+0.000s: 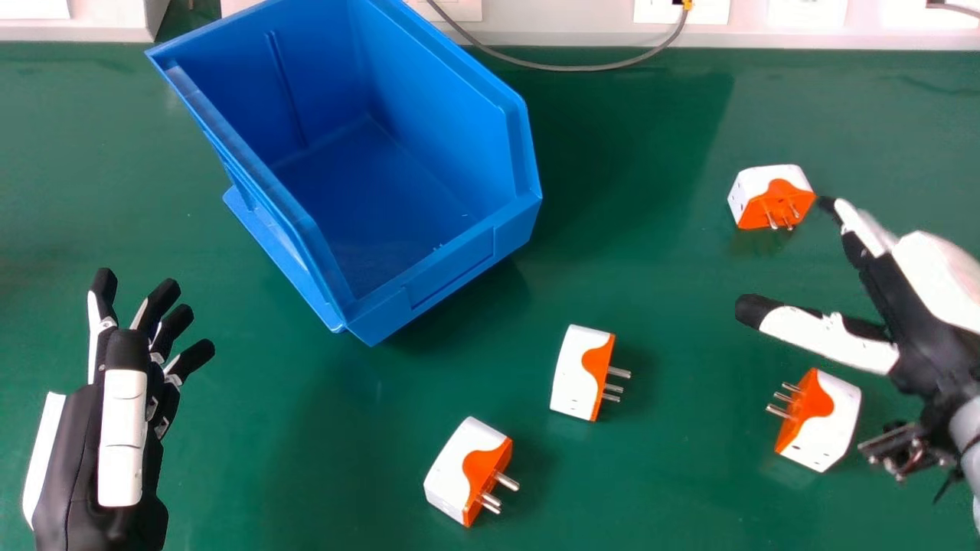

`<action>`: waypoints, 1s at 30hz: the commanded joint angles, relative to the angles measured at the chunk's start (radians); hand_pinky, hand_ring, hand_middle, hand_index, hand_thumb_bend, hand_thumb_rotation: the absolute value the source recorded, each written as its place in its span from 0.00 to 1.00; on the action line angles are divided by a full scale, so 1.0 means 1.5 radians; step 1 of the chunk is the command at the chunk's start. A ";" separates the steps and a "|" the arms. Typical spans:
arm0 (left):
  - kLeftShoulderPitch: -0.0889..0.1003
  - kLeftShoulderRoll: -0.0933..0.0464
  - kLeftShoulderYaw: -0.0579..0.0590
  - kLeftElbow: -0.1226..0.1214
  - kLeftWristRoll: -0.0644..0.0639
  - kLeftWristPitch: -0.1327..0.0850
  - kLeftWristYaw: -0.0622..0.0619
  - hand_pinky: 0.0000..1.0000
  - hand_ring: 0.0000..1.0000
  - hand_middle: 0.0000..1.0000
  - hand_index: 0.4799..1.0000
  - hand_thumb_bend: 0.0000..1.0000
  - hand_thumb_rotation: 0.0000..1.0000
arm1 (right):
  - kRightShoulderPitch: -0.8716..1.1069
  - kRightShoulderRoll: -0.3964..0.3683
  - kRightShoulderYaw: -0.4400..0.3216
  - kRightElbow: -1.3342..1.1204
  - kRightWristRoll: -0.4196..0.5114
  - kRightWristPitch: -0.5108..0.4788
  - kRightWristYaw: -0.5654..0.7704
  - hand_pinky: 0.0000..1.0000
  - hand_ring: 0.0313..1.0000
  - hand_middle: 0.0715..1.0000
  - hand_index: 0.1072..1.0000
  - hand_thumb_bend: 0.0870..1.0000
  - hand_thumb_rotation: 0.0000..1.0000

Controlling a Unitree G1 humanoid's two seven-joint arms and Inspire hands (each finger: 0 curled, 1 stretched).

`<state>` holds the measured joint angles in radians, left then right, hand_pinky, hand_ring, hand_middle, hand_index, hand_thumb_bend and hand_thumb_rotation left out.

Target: Pick all objects and put in blue box

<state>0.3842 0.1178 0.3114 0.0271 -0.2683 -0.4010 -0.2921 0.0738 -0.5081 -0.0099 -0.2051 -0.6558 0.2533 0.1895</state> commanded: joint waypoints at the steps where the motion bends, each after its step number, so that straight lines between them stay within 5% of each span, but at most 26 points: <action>1: 0.007 -0.005 -0.004 -0.011 0.008 -0.015 0.005 0.90 0.97 0.98 1.00 0.84 0.96 | -0.004 -0.007 0.017 -0.017 -0.035 0.033 0.011 0.86 0.95 0.98 0.96 0.83 0.73; 8: 0.011 -0.009 -0.010 -0.012 0.016 -0.017 0.013 0.90 0.97 0.98 1.00 0.83 0.97 | -0.020 -0.014 0.067 0.006 -0.086 0.083 0.032 0.89 0.95 0.99 0.97 0.85 0.68; 19: 0.024 -0.008 -0.010 -0.029 0.007 -0.012 0.009 0.92 0.99 0.99 1.00 0.82 0.97 | -0.075 -0.084 0.120 -0.010 -0.154 0.168 0.206 0.95 0.97 1.00 0.96 0.86 0.62; 30: 0.031 -0.005 -0.005 -0.041 0.000 -0.005 0.008 0.95 0.99 1.00 1.00 0.82 0.97 | -0.051 -0.148 0.096 -0.136 -0.194 0.194 0.322 0.93 0.95 0.96 0.92 0.87 0.61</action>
<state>0.4267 0.1013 0.2945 -0.0125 -0.2572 -0.4026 -0.2817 -0.0109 -0.7062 0.1589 -0.3756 -0.9218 0.5454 0.6628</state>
